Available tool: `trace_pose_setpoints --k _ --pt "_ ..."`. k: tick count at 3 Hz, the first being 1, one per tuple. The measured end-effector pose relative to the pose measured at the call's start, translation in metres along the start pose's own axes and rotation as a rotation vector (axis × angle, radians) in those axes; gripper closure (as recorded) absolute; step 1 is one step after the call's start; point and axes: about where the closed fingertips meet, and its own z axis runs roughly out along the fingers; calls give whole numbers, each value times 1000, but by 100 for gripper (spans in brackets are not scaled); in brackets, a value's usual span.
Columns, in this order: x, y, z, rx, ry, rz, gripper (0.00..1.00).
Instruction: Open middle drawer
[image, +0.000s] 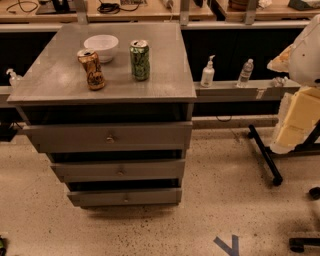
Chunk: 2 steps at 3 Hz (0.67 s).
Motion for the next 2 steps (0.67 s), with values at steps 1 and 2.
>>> trace_pose_setpoints --k 1,2 --pt "0 0 0 0 0 0 0" --pt "-47 9 30 -32 -46 -82 0"
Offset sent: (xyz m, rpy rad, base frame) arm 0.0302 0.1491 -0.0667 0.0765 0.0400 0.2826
